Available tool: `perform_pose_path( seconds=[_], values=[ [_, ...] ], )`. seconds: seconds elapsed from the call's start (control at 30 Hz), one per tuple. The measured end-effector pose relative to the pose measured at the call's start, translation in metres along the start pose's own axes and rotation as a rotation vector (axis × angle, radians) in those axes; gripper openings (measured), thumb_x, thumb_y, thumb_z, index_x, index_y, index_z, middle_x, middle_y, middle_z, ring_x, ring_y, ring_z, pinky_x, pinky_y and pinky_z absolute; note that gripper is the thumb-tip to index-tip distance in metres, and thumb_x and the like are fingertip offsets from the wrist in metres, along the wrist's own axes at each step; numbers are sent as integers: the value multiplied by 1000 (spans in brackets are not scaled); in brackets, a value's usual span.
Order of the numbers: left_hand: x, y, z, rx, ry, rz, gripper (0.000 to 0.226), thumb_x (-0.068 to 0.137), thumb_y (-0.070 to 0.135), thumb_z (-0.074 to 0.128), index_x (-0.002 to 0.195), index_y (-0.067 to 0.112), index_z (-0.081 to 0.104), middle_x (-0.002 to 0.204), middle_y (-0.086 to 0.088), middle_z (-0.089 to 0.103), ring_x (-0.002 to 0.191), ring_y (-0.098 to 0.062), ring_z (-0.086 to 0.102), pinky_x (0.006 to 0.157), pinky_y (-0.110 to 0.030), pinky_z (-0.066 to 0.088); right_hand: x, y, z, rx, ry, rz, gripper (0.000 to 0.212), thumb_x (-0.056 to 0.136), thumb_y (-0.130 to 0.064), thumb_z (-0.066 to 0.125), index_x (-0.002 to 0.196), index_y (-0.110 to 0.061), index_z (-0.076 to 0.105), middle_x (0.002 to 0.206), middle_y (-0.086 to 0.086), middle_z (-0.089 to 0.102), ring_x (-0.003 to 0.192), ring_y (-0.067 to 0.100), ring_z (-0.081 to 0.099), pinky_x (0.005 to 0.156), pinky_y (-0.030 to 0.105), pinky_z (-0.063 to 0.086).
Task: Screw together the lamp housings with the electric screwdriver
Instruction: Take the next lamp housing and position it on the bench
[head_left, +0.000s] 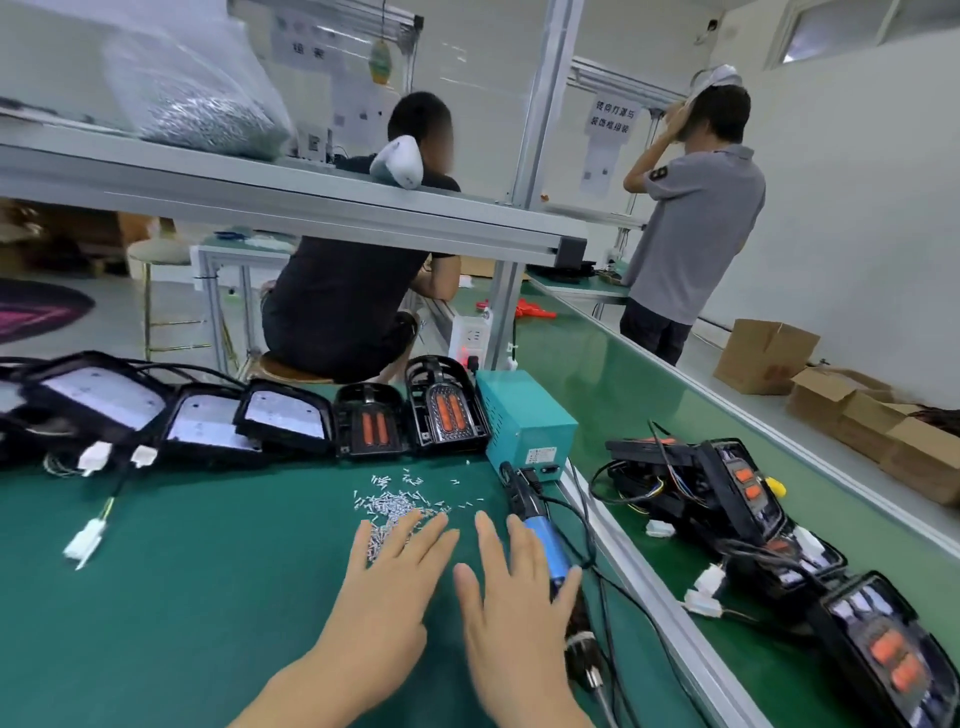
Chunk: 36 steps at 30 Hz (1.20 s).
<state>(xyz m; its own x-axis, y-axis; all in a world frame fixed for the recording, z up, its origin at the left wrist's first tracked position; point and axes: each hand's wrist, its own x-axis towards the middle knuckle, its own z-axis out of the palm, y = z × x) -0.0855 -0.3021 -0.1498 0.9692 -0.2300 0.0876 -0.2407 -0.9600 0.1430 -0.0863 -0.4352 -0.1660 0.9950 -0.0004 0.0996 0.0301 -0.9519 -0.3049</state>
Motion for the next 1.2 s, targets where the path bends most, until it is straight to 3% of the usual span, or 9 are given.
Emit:
perform_pose_path(
  seconds=[0.27, 0.53, 0.83, 1.03, 1.2],
  values=[
    [-35, -75, -2, -20, 30, -228, 88, 80, -3, 36, 152, 28, -2, 158, 14, -15, 145, -13, -18, 112, -44, -17, 11, -79, 33, 22, -98, -236, 55, 104, -49, 17, 153, -42, -4, 163, -6, -9, 149, 12, -11, 115, 54, -12],
    [-46, -135, -9, -6, 108, -356, 80, 83, -3, 35, 152, 26, 6, 159, 12, -4, 146, -9, -7, 117, -39, -8, 26, -127, 48, 19, -98, -385, 52, 105, -45, 17, 155, -29, 15, 163, -9, 6, 149, 8, 1, 119, 43, -6],
    [15, -185, -32, 198, 281, -337, 63, 94, 13, 40, 150, 25, 14, 159, 5, 10, 146, -19, 4, 117, -46, -1, 66, -155, 58, -13, -76, -429, 53, 104, -47, 26, 154, -33, 14, 163, -5, 8, 150, 17, 1, 114, 59, -11],
    [51, -203, -48, 292, 267, -416, 62, 92, 14, 47, 148, 19, 20, 159, -2, 14, 147, -25, 3, 116, -52, -2, 114, -173, 52, -47, 40, -447, 57, 102, -39, 39, 153, -29, 14, 161, -4, 13, 149, 19, 6, 115, 60, -5],
    [46, -235, -59, 471, 211, -519, 69, 90, 25, 55, 148, 14, 18, 156, -7, 21, 146, -30, 6, 113, -57, -3, 142, -195, 49, -75, 20, -503, 55, 102, -35, 44, 151, -27, 20, 157, -2, 20, 148, 22, 11, 115, 61, -2]
  ],
)
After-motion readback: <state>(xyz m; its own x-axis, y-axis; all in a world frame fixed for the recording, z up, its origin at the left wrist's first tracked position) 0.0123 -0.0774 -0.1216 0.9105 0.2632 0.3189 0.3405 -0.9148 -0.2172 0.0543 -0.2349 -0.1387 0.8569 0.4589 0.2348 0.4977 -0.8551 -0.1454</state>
